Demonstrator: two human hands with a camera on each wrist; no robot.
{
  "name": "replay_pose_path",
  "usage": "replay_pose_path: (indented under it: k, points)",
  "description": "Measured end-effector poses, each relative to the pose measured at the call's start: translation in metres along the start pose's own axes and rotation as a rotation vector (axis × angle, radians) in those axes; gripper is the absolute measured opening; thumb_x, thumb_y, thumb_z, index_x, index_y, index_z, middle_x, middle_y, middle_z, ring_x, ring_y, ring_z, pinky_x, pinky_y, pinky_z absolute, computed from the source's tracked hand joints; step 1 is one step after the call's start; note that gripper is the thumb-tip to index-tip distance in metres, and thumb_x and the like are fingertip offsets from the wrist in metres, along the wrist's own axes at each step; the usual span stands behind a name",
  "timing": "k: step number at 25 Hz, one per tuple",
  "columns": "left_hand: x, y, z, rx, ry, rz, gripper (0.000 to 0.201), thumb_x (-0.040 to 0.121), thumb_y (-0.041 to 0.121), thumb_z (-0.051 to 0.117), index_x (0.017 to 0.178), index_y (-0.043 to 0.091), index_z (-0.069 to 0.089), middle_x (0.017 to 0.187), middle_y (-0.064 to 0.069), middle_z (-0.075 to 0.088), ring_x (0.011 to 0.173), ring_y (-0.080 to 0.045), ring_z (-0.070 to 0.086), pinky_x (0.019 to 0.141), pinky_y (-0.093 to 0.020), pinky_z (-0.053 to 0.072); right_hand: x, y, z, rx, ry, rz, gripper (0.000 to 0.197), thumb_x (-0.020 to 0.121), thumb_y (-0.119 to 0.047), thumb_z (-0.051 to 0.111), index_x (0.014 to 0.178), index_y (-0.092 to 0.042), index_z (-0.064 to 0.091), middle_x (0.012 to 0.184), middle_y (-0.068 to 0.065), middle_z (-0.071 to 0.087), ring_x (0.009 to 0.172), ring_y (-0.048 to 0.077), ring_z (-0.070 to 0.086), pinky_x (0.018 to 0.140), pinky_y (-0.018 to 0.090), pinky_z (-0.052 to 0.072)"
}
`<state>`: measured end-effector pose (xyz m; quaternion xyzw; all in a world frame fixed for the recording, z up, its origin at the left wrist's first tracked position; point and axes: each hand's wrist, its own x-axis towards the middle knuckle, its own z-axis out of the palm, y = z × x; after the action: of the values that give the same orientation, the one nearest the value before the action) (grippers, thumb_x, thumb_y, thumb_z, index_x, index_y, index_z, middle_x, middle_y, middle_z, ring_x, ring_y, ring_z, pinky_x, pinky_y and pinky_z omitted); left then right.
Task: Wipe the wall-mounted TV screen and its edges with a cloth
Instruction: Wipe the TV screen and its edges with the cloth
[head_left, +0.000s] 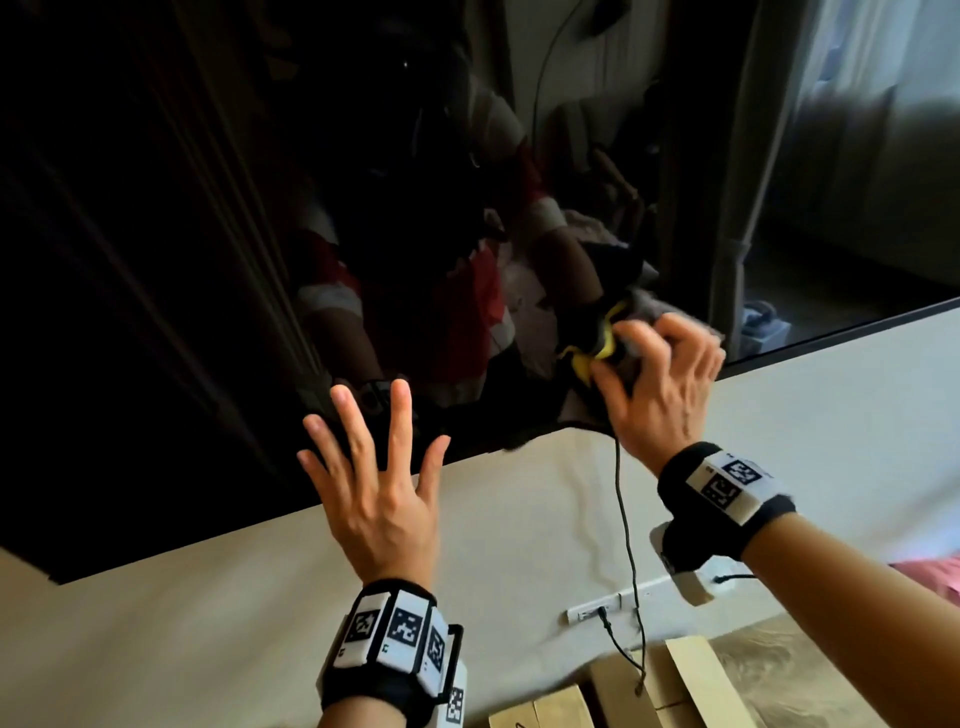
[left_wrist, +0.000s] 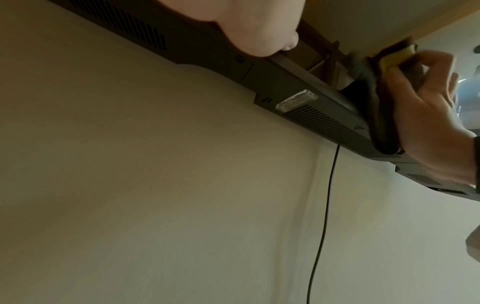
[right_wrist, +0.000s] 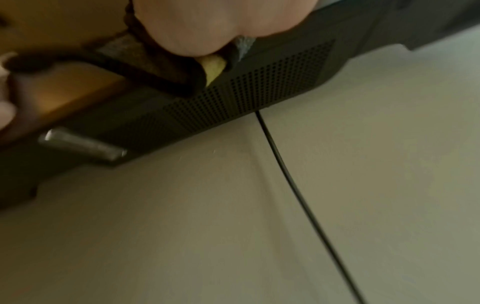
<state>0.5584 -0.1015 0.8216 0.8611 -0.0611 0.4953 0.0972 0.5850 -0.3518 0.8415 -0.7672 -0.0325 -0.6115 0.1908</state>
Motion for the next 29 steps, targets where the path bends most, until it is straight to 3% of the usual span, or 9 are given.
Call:
replay_pose_path:
  k: [2,5,9,13,17,21,24,28,29]
  points:
    - [0.001,0.002,-0.001,-0.039,-0.004,-0.009,0.067,0.097,0.045,0.055,0.153,0.030,0.022,0.160,-0.013,0.010,0.144,-0.045,0.018,0.113,-0.060,0.022,-0.005,-0.007,0.000,0.054,0.020,0.143,0.037,0.088,-0.041,0.054,0.117,-0.021,0.043,0.110,0.006,0.034,0.099,0.027,0.037,0.086,0.038,0.028]
    - [0.002,0.014,-0.004,-0.133,-0.011,-0.008,0.064,0.097,0.042,0.054,0.151,0.027,0.023,0.160,-0.011,0.010,0.144,-0.045,0.017,0.113,-0.059,0.019,-0.016,-0.006,-0.001,0.016,-0.055,-0.042,0.034,0.092,-0.043,0.049,0.117,-0.022,0.042,0.109,0.006,0.035,0.095,0.027,0.039,0.084,0.038,0.030]
    - [0.022,0.044,-0.002,-0.159,-0.012,0.191,0.060,0.099,0.044,0.049,0.150,0.029,0.024,0.159,-0.007,0.015,0.142,-0.040,0.023,0.115,-0.050,0.016,0.010,0.022,-0.011,0.037,0.114,0.351,0.035,0.088,-0.033,0.049,0.118,-0.018,0.038,0.114,0.017,0.043,0.107,0.027,0.037,0.098,0.032,0.027]
    - [0.045,0.087,0.003,-0.214,0.001,0.258,0.057,0.101,0.045,0.044,0.151,0.030,0.023,0.159,-0.006,0.016,0.146,-0.034,0.014,0.115,-0.050,0.016,-0.004,0.021,-0.011,0.020,-0.004,0.178,0.035,0.086,-0.032,0.051,0.116,-0.018,0.038,0.114,0.009,0.038,0.106,0.027,0.038,0.095,0.035,0.029]
    - [0.046,0.121,0.013,-0.210,-0.014,0.278,0.058,0.101,0.044,0.044,0.152,0.028,0.022,0.159,-0.010,0.017,0.146,-0.034,0.013,0.115,-0.052,0.014,0.022,0.055,-0.025,0.050,0.114,0.438,0.032,0.088,-0.030,0.046,0.116,-0.018,0.036,0.112,0.014,0.042,0.105,0.024,0.037,0.095,0.036,0.033]
    - [0.036,0.124,0.030,-0.089,-0.007,0.265,0.059,0.099,0.046,0.048,0.152,0.031,0.027,0.160,-0.008,0.011,0.146,-0.033,0.012,0.118,-0.051,0.004,0.017,0.084,-0.035,-0.011,-0.012,0.205,0.033,0.088,-0.034,0.050,0.114,-0.017,0.039,0.112,0.009,0.040,0.102,0.026,0.040,0.092,0.033,0.032]
    - [0.034,0.127,0.036,-0.023,0.025,0.254,0.058,0.099,0.046,0.050,0.151,0.029,0.030,0.159,-0.011,0.017,0.146,-0.035,0.013,0.120,-0.052,0.005,0.038,0.117,-0.046,0.054,0.130,0.502,0.033,0.089,-0.034,0.049,0.115,-0.017,0.038,0.112,0.013,0.043,0.106,0.024,0.037,0.095,0.038,0.034]
    - [0.027,0.136,0.033,-0.016,0.008,0.194,0.062,0.099,0.041,0.051,0.153,0.026,0.025,0.161,-0.011,0.008,0.148,-0.038,0.008,0.117,-0.057,0.008,0.022,0.133,-0.055,0.015,-0.067,0.115,0.038,0.088,-0.038,0.052,0.117,-0.018,0.039,0.114,0.008,0.037,0.105,0.025,0.038,0.093,0.034,0.030]
    - [0.026,0.142,0.032,-0.027,0.003,0.169,0.063,0.098,0.040,0.052,0.153,0.025,0.026,0.162,-0.011,0.006,0.148,-0.038,0.006,0.117,-0.058,0.009,0.030,0.151,-0.059,0.006,-0.046,0.136,0.038,0.088,-0.037,0.052,0.117,-0.018,0.038,0.113,0.008,0.038,0.105,0.025,0.038,0.092,0.036,0.031]
